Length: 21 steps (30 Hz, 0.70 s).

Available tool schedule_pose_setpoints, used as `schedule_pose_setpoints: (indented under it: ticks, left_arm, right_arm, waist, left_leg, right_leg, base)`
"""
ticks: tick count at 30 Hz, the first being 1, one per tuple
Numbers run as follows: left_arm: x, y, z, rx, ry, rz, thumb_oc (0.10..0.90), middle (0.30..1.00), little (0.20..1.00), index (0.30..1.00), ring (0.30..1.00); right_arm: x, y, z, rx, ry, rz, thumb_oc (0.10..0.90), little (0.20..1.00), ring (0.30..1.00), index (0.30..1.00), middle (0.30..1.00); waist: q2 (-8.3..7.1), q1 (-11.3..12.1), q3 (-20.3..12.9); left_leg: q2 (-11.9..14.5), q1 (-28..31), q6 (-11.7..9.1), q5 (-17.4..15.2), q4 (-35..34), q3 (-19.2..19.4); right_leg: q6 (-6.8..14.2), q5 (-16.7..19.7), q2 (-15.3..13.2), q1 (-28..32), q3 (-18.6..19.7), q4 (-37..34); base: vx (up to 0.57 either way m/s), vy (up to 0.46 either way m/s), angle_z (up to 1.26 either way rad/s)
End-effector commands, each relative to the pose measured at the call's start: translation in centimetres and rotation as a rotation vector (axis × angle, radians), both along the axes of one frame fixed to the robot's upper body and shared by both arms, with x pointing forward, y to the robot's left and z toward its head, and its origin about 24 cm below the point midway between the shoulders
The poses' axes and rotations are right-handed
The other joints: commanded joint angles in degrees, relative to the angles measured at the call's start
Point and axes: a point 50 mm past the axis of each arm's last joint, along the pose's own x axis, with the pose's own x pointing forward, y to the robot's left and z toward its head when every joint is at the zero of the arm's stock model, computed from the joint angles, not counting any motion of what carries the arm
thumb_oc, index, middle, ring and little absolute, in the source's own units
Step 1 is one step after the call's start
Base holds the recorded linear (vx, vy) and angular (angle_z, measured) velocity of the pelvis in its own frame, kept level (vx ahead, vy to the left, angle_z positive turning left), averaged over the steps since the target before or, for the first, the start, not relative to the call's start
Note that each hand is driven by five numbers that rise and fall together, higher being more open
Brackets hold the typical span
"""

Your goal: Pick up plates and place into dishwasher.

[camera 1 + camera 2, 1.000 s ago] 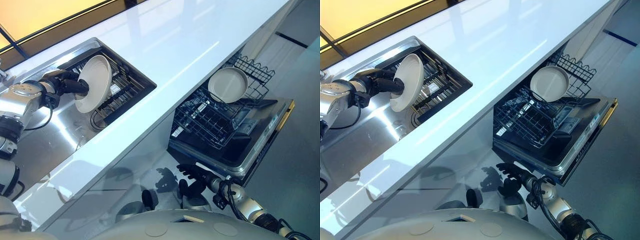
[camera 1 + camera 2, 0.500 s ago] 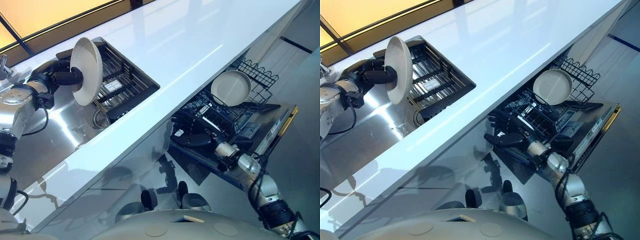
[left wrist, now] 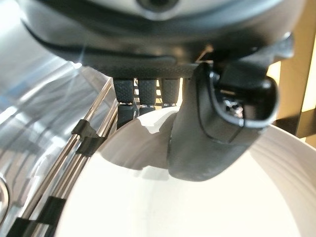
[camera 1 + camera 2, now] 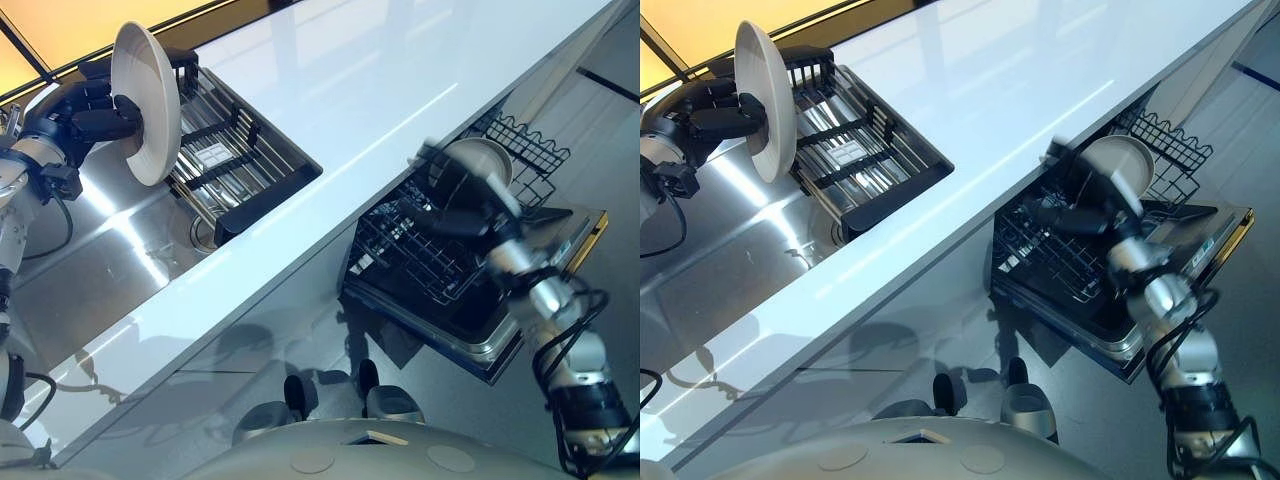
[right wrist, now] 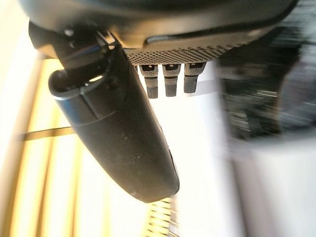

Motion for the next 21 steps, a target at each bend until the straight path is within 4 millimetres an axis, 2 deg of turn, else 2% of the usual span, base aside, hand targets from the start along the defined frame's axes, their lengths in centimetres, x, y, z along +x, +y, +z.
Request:
schedule_pose_setpoints:
  ticks: [1,12,13,14,15,16,21]
  left_arm:
    - [1.0,-5.2,3.1,-0.052,-0.195,-0.318,0.1,0.3,0.2,0.3,0.3]
    - [1.0,-5.2,2.1,0.021,-0.15,-0.305,0.1,0.3,0.2,0.3,0.3]
    - [1.0,-5.4,1.9,0.034,-0.137,-0.316,0.169,0.359,0.269,0.359,0.359]
    - [1.0,-5.5,1.6,0.037,-0.127,-0.32,0.424,0.578,0.524,0.578,0.578]
    - [1.1,-5.6,1.5,0.041,-0.12,-0.323,0.734,0.844,0.834,0.844,0.844]
    - [1.1,-5.8,1.2,0.042,-0.105,-0.332,0.8,0.9,0.9,0.9,0.9]
    - [1.7,-6.9,0.5,0.079,-0.06,-0.361,0.8,0.9,0.9,0.9,0.9]
  right_arm:
    - [-0.3,2.0,7.2,-0.041,-0.348,0.134,0.8,0.9,0.9,0.9,0.9]
    - [-0.4,1.9,6.6,-0.052,-0.32,0.145,0.8,0.9,0.9,0.9,0.9]
    - [-0.4,1.9,6.6,-0.046,-0.314,0.146,0.8,0.9,0.9,0.9,0.9]
    - [-0.4,1.9,6.5,-0.044,-0.308,0.147,0.8,0.9,0.9,0.9,0.9]
    - [-0.4,1.9,6.4,-0.043,-0.304,0.146,0.8,0.9,0.9,0.9,0.9]
    - [-0.4,1.9,6.3,-0.044,-0.301,0.148,0.8,0.9,0.9,0.9,0.9]
    - [-0.2,2.5,6.0,-0.033,-0.28,0.168,0.8,0.9,0.9,0.9,0.9]
  waist:
    - [3.15,-0.22,-7.22]
    - [3.05,-0.28,-7.14]
    - [3.02,-0.32,-7.11]
    - [2.94,-0.36,-7.07]
    - [2.89,-0.36,-7.08]
    - [2.87,-0.43,-7.06]
    - [2.63,-0.72,-6.84]
  left_leg:
    - [0.16,0.22,-2.12,-1.8,0.11,-0.66]
    - [0.06,-0.23,-2.05,-1.68,0.11,-0.69]
    - [0.01,-0.24,-2.0,-1.68,0.11,-0.73]
    - [-0.04,-0.25,-1.91,-1.74,0.11,-0.77]
    - [-0.07,-0.26,-1.87,-1.74,0.11,-0.82]
    - [-0.13,-0.24,-1.83,-1.73,0.11,-0.82]
    - [-0.2,-0.23,-1.51,-1.8,0.11,-0.38]
  right_leg:
    - [-1.29,-3.47,4.61,2.25,-2.0,1.76]
    - [-1.13,-3.42,4.52,1.96,-2.14,1.86]
    - [-1.11,-3.39,4.51,1.95,-2.09,1.86]
    - [-1.11,-3.35,4.52,1.92,-2.02,1.79]
    - [-1.08,-3.31,4.52,1.86,-1.99,1.8]
    - [-1.04,-3.25,4.53,1.79,-1.94,1.84]
    - [-0.96,-2.99,4.61,1.61,-1.59,1.75]
  base:
    - [0.0,0.0,0.0]
    - [0.0,-0.001,0.01]
    - [0.03,0.009,0.0]
    - [0.0,0.0,0.0]
    - [0.0,0.0,0.0]
    - [0.0,0.0,0.0]
    - [0.03,-0.008,0.01]
